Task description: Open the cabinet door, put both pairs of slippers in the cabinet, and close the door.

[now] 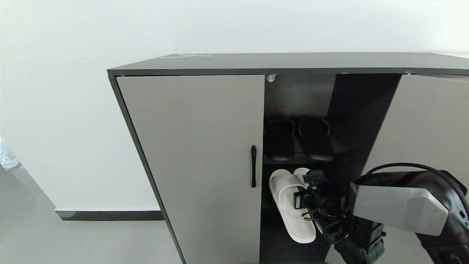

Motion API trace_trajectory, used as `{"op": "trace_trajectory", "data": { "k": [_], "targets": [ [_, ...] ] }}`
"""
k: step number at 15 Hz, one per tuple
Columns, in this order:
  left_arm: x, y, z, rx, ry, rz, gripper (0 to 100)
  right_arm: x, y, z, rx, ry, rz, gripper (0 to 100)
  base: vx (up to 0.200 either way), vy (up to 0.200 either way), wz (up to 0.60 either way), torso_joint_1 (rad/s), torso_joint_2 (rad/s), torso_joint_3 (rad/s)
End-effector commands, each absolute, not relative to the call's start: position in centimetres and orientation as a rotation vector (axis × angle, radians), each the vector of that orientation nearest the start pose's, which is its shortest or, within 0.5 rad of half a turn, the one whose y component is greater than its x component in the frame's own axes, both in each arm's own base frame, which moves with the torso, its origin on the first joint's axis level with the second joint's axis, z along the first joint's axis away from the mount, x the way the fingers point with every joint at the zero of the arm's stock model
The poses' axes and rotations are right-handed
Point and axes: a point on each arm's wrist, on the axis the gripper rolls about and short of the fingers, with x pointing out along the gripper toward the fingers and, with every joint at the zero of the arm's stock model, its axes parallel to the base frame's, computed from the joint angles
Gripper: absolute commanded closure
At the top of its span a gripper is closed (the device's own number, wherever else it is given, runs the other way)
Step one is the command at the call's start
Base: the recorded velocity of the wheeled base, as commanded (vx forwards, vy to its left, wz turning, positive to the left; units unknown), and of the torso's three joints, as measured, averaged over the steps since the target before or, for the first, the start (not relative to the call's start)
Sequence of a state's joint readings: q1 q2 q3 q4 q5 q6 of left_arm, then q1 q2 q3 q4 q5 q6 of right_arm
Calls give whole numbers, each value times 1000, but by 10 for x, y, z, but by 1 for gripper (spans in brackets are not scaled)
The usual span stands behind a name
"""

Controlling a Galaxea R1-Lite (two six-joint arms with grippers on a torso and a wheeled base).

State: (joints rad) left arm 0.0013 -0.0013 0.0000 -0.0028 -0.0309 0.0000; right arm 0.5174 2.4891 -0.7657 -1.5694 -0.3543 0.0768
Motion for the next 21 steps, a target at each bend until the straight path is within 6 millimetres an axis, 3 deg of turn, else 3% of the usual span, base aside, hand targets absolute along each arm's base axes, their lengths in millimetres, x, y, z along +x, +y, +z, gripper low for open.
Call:
{"op": "trace_trajectory", "data": {
  "k": [1,8,18,21],
  "targets": [
    [-23,-1,76,0,-3,-29,100,346,190,-19,12,124,164,100,0,0,0,7,-2,-129],
    [-23,-1,76,-3,-3,-29,100,397,214,10,14,62,155,100,0,0,0,1,1,-157],
    [-23,-1,76,-3,-3,-28,100,462,212,-4,-41,31,89,100,0,0,0,0,0,0],
    [-23,-1,76,-3,-3,-29,100,469,216,-5,-49,48,90,100,0,0,0,0,0,0]
  ]
}}
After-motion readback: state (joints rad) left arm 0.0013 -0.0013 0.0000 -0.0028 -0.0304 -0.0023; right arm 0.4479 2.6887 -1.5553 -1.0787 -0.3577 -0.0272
